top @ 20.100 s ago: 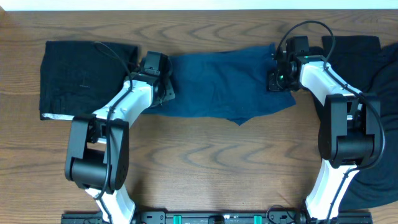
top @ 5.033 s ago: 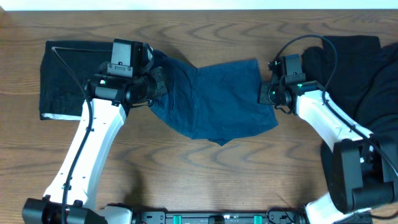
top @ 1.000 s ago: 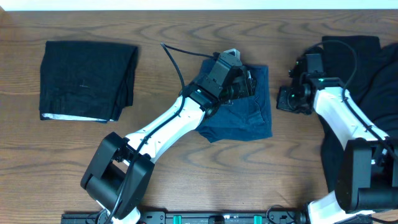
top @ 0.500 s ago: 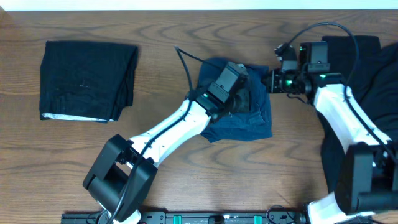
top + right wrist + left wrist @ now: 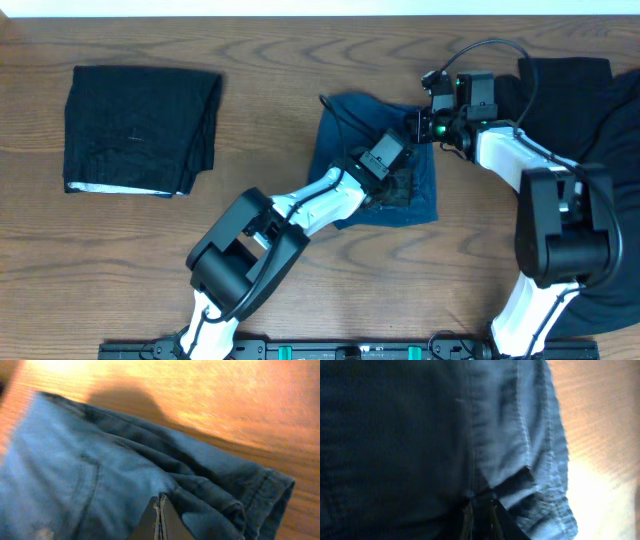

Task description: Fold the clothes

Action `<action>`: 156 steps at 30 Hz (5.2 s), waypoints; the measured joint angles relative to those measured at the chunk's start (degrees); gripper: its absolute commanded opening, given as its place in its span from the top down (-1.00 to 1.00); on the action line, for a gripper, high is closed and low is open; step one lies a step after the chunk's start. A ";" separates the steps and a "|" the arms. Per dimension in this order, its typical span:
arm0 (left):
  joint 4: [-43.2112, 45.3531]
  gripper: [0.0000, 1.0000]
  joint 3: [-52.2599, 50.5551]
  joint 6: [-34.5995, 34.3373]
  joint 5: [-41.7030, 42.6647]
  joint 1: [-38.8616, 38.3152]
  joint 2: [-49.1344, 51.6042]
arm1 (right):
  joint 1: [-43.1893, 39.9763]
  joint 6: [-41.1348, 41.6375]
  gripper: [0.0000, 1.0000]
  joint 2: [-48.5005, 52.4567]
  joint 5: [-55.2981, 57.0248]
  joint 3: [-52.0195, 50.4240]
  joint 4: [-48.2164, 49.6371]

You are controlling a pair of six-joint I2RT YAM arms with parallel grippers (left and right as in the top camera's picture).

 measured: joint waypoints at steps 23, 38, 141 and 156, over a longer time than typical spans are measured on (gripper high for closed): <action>-6.36 0.86 -0.85 7.13 -2.62 -1.03 -15.50 | -3.19 2.56 0.97 -14.27 -5.75 1.95 -16.26; 2.10 0.87 -0.90 9.22 -11.87 13.99 -11.10 | -0.61 -0.20 0.98 -20.44 -2.56 -4.15 -40.59; -13.94 0.87 -8.90 1.14 1.60 7.02 -14.29 | -11.80 10.29 -0.98 -30.80 5.03 -5.42 -33.05; -17.57 0.87 -8.09 0.35 0.44 7.93 -8.41 | -11.80 10.29 -0.98 -30.80 5.46 -5.42 -33.05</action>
